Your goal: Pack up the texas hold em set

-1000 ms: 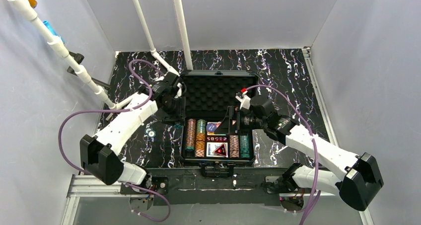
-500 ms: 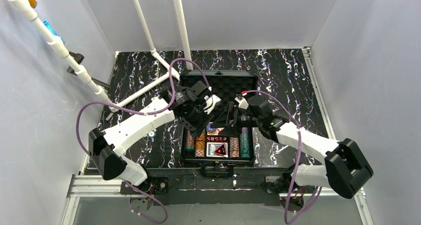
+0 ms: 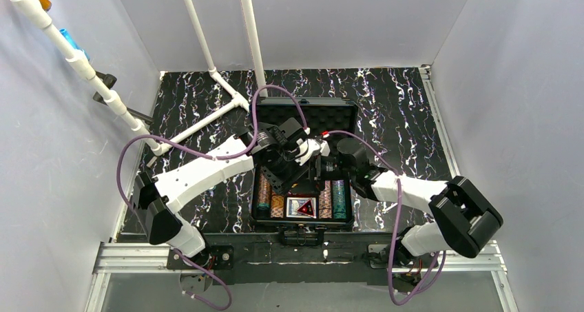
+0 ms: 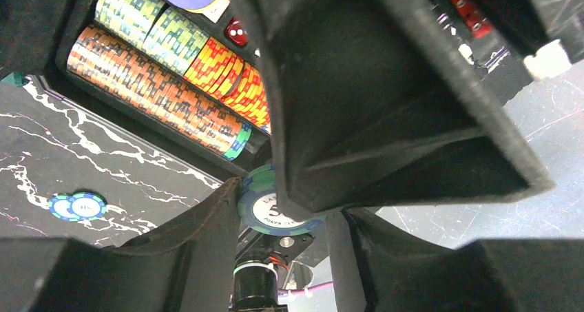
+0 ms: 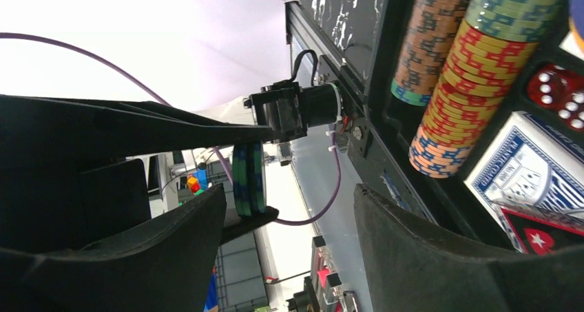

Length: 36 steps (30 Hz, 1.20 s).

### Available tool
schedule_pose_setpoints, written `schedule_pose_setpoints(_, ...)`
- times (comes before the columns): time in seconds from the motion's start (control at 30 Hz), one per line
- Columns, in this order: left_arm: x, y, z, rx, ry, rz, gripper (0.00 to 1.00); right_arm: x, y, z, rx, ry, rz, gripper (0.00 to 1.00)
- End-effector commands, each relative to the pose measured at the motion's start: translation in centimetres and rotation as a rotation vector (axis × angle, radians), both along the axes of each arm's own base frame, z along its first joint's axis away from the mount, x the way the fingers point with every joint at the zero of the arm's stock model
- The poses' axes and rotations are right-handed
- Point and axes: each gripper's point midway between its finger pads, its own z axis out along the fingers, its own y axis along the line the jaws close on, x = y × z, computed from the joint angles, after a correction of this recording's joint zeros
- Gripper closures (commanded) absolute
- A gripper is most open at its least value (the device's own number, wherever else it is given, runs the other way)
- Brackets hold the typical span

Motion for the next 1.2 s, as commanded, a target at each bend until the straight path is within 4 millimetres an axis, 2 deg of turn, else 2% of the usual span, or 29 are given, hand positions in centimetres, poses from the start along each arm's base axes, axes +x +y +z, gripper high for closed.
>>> schedule_pose_setpoints(0.0, -0.2, -1.1, 0.6, -0.029, 0.002, -0.036, 1.00, -1.2, 1.1, 2.3, 0.106, -0.055, 0.072, 0.27)
schedule_pose_setpoints(0.2, 0.0, -1.4, 0.6, -0.028, -0.011, -0.041, 1.00, -2.2, 2.0, 2.6, 0.130, -0.047, 0.113, 0.37)
schedule_pose_setpoints(0.37, 0.1, -1.3, 0.4, -0.013, -0.020, -0.045, 1.00, -2.8, 2.6, 2.8, 0.172, -0.034, 0.149, 0.53)
schedule_pose_setpoints(0.53, 0.2, -1.1, 0.3, -0.014, -0.038, -0.040, 1.00, -3.1, 2.9, 3.3, 0.187, -0.044, 0.168, 0.58)
schedule_pose_setpoints(0.9, 1.1, -0.4, 0.3, -0.014, -0.123, 0.009, 1.00, -3.6, 3.2, 4.7, 0.229, -0.081, 0.196, 0.99)
schedule_pose_setpoints(1.0, 1.3, -0.2, 0.3, -0.015, -0.138, 0.026, 1.00, -3.7, 3.4, 4.8, 0.229, -0.093, 0.200, 0.99)
schedule_pose_setpoints(1.17, 1.6, 0.2, 0.3, -0.015, -0.165, 0.055, 0.50, -3.0, 3.4, 4.8, 0.207, -0.129, 0.156, 0.99)
